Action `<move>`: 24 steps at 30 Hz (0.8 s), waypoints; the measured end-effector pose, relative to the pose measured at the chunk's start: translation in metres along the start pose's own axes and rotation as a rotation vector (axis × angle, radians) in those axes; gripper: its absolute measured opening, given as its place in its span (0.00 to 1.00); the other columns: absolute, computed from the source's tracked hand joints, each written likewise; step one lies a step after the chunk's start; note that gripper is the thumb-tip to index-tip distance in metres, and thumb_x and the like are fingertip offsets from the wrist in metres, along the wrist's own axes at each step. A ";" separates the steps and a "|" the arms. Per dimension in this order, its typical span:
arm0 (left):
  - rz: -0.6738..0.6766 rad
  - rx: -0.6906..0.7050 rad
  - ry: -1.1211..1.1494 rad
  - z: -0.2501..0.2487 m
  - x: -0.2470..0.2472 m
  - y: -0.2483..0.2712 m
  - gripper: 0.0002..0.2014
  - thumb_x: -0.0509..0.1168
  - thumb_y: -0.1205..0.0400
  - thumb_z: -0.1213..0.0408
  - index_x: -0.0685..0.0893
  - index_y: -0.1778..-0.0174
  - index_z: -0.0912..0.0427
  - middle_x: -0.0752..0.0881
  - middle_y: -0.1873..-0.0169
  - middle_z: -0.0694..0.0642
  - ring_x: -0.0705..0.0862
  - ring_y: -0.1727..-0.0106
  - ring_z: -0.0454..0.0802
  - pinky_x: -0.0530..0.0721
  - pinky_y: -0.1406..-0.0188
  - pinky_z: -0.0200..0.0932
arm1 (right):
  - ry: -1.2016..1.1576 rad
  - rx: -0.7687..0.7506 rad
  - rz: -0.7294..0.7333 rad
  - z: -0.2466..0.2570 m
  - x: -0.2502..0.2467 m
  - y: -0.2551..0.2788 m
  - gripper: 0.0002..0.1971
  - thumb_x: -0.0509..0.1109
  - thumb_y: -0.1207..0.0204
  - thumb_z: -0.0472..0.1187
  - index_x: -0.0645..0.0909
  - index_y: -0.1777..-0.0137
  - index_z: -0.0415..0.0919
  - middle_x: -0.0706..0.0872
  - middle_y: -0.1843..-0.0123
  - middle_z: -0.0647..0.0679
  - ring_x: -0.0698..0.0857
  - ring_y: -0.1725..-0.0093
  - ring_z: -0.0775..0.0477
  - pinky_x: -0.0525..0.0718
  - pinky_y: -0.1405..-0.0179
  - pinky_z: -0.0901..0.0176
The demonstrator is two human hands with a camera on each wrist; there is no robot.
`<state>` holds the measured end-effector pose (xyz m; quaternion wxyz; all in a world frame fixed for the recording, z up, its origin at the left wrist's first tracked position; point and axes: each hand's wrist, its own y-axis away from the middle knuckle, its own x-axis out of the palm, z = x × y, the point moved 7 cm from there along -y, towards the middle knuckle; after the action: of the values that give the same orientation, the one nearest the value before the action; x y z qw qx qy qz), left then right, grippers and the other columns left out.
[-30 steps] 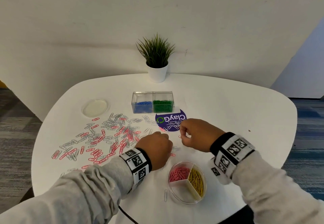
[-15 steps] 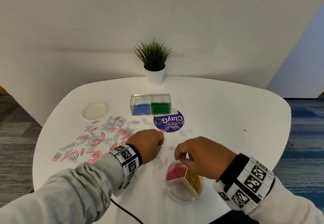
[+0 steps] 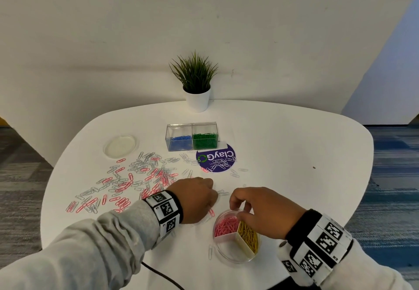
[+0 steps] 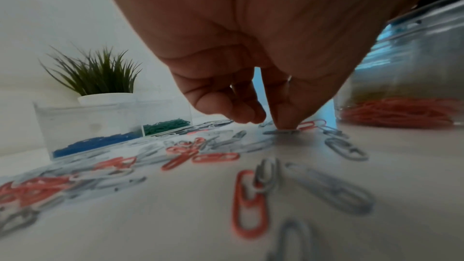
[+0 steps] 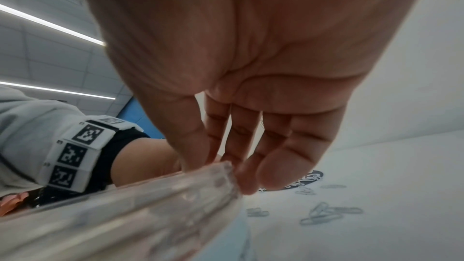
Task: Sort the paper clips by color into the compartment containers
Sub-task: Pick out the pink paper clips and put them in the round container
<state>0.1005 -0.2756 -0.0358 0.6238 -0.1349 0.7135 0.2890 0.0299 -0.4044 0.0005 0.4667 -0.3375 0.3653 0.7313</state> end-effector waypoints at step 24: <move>-0.102 -0.360 0.178 0.119 -0.002 0.122 0.04 0.60 0.17 0.53 0.81 0.53 0.43 0.76 0.58 0.38 0.78 0.54 0.41 0.80 0.51 0.42 | 0.200 0.106 0.050 0.003 -0.009 0.002 0.05 0.66 0.19 0.44 0.75 0.51 0.57 0.81 0.56 0.63 0.79 0.58 0.63 0.75 0.58 0.69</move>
<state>0.1299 -0.1096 -0.0103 0.5379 -0.3053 0.6949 0.3669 0.0306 -0.4069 0.0101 0.4266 -0.3743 0.4564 0.6852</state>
